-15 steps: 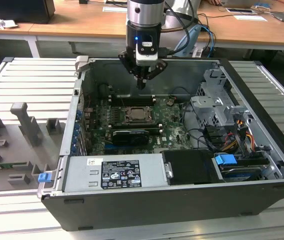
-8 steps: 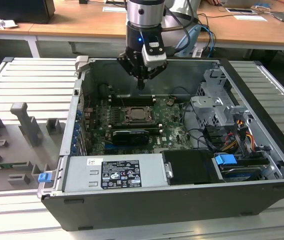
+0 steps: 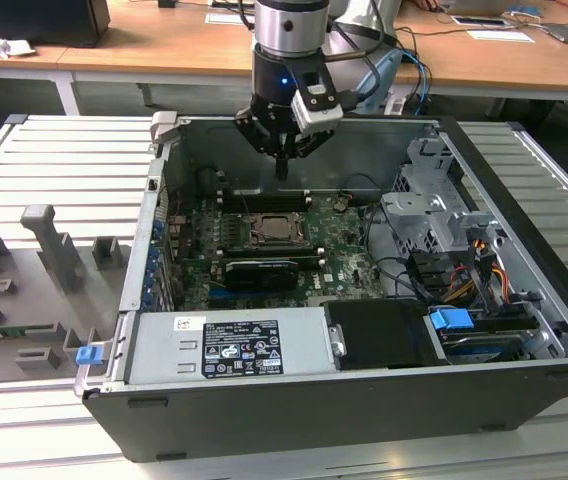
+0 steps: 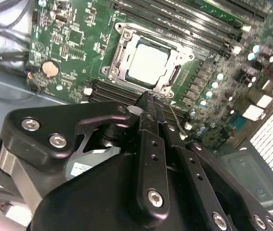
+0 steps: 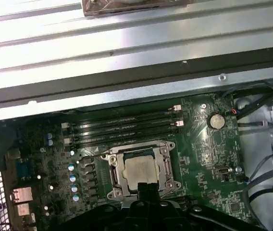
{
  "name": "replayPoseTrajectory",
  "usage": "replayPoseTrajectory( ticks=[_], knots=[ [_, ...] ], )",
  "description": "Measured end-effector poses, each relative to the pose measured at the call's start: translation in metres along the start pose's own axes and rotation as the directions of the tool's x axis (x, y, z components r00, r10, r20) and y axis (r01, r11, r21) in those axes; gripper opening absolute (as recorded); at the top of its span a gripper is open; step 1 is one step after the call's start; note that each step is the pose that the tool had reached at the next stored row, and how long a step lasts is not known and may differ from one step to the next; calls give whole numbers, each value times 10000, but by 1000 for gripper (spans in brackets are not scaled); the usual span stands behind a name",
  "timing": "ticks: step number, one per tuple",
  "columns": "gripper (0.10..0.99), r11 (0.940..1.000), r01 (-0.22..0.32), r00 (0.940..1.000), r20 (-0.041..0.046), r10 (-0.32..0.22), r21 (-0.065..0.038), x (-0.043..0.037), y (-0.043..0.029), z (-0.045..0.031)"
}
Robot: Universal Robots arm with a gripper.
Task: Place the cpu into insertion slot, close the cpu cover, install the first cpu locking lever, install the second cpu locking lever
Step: 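Install the first cpu locking lever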
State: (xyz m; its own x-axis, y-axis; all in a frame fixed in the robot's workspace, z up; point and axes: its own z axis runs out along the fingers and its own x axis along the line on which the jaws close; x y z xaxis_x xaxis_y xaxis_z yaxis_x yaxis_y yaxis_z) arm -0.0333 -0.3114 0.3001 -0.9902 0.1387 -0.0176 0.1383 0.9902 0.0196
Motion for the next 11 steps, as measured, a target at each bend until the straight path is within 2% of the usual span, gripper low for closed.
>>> replayPoseTrajectory(
  ticks=[2, 3, 4, 7, 11],
  knots=[
    [106, 9971, 758, 9971, -14, -758, -14, 1, 0, 14],
    [106, 9961, 886, 9961, -16, -887, -19, 19, -3, 24],
    [106, 9959, 899, 9959, -12, -899, -21, 84, -13, 34],
    [106, 9956, 933, 9956, -12, -933, -37, 180, -26, 63],
    [106, 9953, 973, 9953, -13, -973, -38, 209, -43, 139]
  ],
)
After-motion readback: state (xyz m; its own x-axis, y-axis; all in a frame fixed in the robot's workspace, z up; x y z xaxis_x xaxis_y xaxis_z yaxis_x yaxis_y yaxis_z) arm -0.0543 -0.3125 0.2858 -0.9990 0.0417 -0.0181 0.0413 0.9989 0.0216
